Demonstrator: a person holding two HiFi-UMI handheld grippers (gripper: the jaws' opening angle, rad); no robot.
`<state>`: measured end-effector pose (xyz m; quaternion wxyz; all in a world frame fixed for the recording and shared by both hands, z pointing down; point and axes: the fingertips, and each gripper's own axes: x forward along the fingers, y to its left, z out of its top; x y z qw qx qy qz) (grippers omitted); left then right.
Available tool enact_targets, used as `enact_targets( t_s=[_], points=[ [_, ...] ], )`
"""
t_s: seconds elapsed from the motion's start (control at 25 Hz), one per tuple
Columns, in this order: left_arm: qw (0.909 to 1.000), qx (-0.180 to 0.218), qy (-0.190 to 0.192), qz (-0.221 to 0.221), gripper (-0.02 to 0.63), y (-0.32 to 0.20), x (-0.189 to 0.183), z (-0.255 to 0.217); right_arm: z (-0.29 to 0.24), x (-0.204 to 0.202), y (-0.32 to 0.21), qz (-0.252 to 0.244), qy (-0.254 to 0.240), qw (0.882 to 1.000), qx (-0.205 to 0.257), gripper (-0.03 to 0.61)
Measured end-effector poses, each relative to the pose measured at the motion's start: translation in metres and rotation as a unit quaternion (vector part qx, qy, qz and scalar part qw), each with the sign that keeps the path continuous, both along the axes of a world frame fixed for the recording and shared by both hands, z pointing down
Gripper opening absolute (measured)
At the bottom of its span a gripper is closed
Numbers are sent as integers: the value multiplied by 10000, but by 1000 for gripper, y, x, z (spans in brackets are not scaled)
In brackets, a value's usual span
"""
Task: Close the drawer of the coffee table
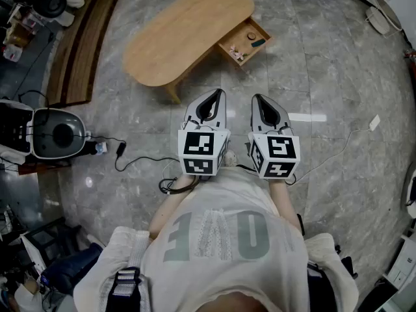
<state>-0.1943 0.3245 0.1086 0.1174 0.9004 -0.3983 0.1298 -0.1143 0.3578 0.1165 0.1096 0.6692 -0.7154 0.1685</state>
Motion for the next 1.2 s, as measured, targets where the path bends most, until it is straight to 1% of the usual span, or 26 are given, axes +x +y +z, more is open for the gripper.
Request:
enact_targets(
  t_s=[0.4, 0.64, 0.72, 0.92, 1.04, 1.2],
  points=[
    [9998, -26, 27, -170, 8, -5, 2, 2, 3, 16, 1, -45, -34, 10000, 19, 5],
    [9993, 36, 58, -376, 8, -5, 7, 3, 6, 34, 5, -141, -420, 9989, 161, 5],
    [9988, 66, 67, -474, 8, -7, 6, 5, 7, 40, 4, -168, -468, 9986, 197, 5],
    [9977, 114, 164, -654, 8, -19, 2, 2, 11, 48, -6, -241, -382, 9988, 211, 5],
    [9976, 234, 210, -620, 8, -34, 2, -2, 11, 48, -20, -259, -333, 9987, 290, 5],
    [9967, 429, 384, -567, 8, -64, 7, -5, 10, 50, -47, -280, -178, 9986, 415, 5]
  ],
)
